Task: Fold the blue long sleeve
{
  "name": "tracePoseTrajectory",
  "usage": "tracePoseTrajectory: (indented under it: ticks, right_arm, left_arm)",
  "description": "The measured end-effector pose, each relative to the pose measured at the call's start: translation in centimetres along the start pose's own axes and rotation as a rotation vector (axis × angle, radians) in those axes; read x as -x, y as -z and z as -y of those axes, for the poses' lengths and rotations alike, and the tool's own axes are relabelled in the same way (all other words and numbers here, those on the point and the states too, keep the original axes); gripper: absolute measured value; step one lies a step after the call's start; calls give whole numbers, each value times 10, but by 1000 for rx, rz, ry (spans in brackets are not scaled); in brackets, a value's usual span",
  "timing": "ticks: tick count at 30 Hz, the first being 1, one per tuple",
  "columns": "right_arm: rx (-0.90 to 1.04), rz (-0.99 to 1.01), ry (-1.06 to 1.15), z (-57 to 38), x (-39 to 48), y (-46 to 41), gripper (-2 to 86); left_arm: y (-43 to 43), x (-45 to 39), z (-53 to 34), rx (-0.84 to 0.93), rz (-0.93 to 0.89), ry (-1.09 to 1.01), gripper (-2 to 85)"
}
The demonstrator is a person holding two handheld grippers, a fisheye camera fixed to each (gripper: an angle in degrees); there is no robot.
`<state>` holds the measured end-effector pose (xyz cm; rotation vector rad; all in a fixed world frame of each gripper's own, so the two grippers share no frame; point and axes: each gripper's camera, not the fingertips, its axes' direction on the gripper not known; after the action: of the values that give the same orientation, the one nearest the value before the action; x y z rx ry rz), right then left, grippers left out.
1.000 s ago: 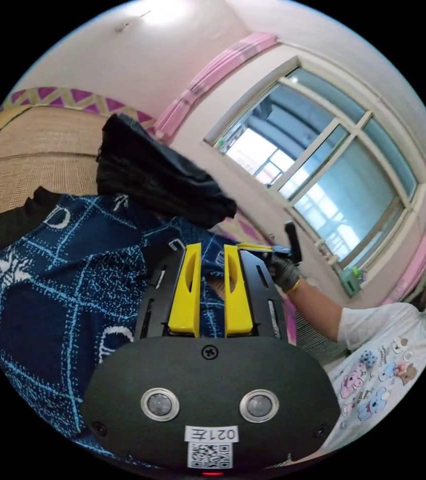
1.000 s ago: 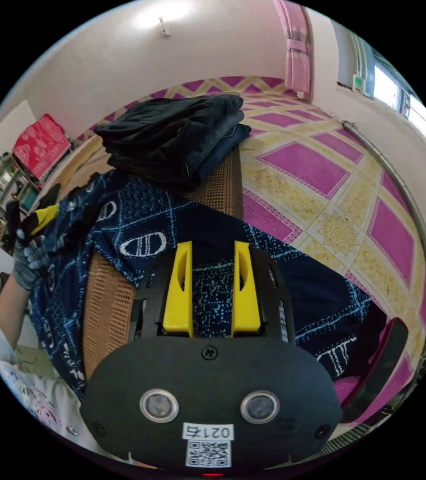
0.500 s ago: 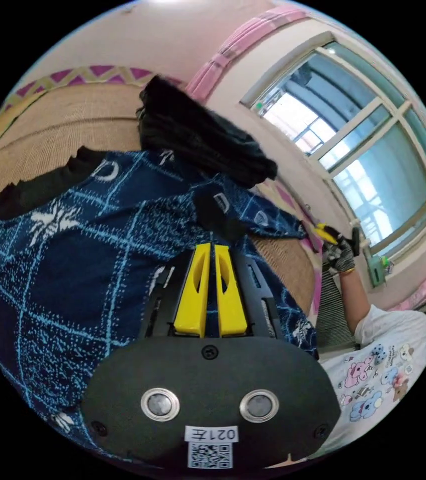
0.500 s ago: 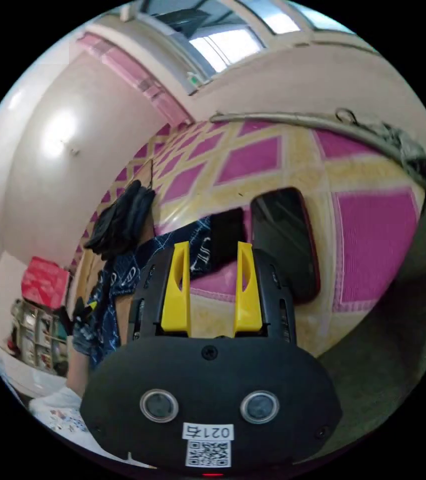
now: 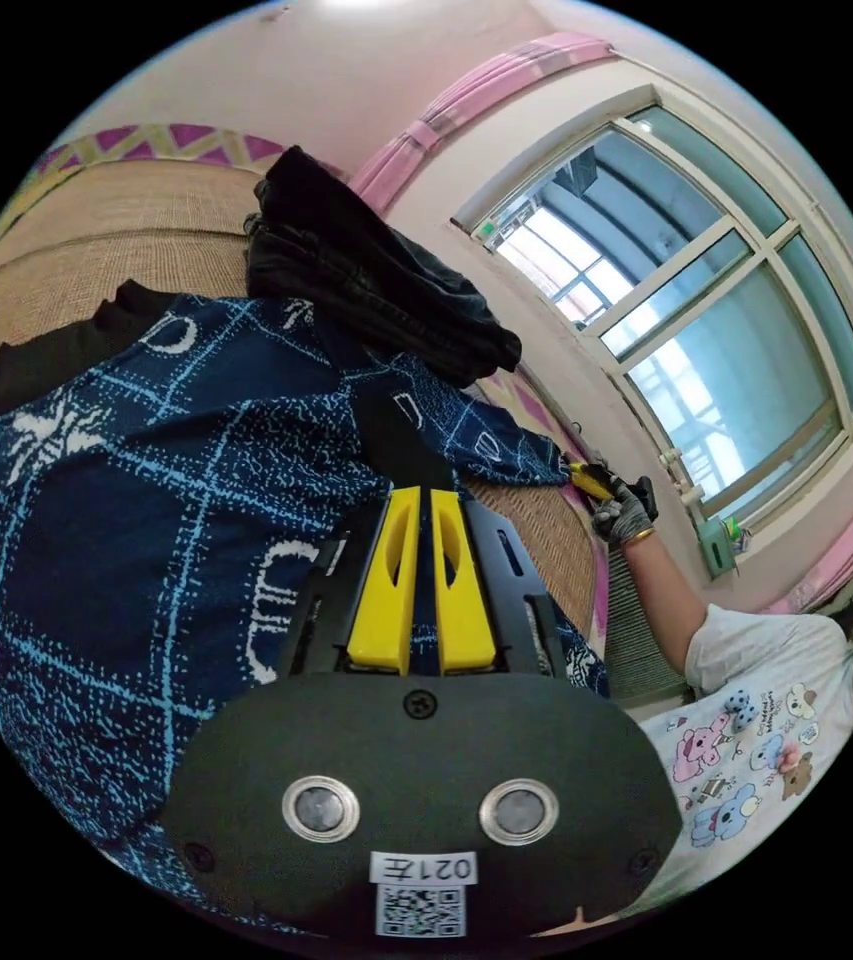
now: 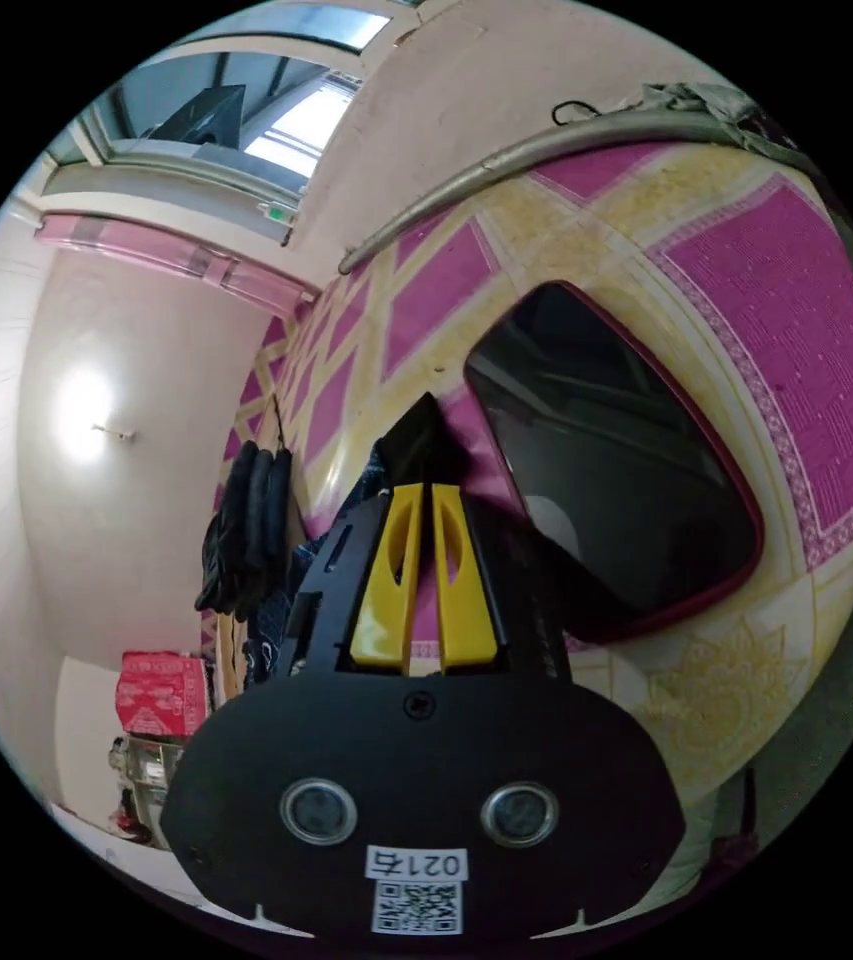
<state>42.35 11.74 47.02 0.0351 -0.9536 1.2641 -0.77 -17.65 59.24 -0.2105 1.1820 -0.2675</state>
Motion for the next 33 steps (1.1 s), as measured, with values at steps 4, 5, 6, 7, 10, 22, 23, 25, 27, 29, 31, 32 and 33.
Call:
tracePoseTrajectory:
  ticks: [4,5,6,7,10,22,23,25,27,29,31,32,33]
  right_arm:
    - [-159,0,455,-44,122,19,2]
    - [-187,19,614,-70,171,23,0]
    - [-189,36,685,-84,194,24,0]
    - [-185,78,815,-115,241,24,-1]
    - [-114,202,1077,-202,344,7,-3]
    - [482,395,1545,-626,492,-239,-4]
    - [565,363,1560,-662,483,-274,-4]
    - [685,319,1570,-706,467,-319,-5]
    - [700,335,1562,-725,457,-333,-5]
    - [622,370,1584,-734,457,-325,-5]
    - [599,384,1602,-745,459,-328,-4]
    - [616,363,1612,-757,458,-340,-2]
    - [644,347,1618,-764,456,-349,0]
  left_arm:
    - [56,-15,-28,-74,29,-18,-9]
    - [65,-17,-33,-83,39,-25,-9]
    - [84,-20,-44,-102,53,-36,-9]
    - [103,-22,-55,-118,59,-41,-9]
    - [148,-23,-86,-152,58,-33,-9]
    - [286,-32,-212,-261,159,26,-9]
    - [290,-32,-217,-261,157,31,-9]
    - [307,-30,-237,-268,165,59,-9]
    - [320,-31,-250,-268,163,66,-10]
    - [336,-35,-262,-277,182,67,-10]
    - [355,-36,-275,-305,184,86,-10]
    - [359,-36,-277,-311,178,90,-10]
    - [365,-35,-280,-320,169,98,-10]
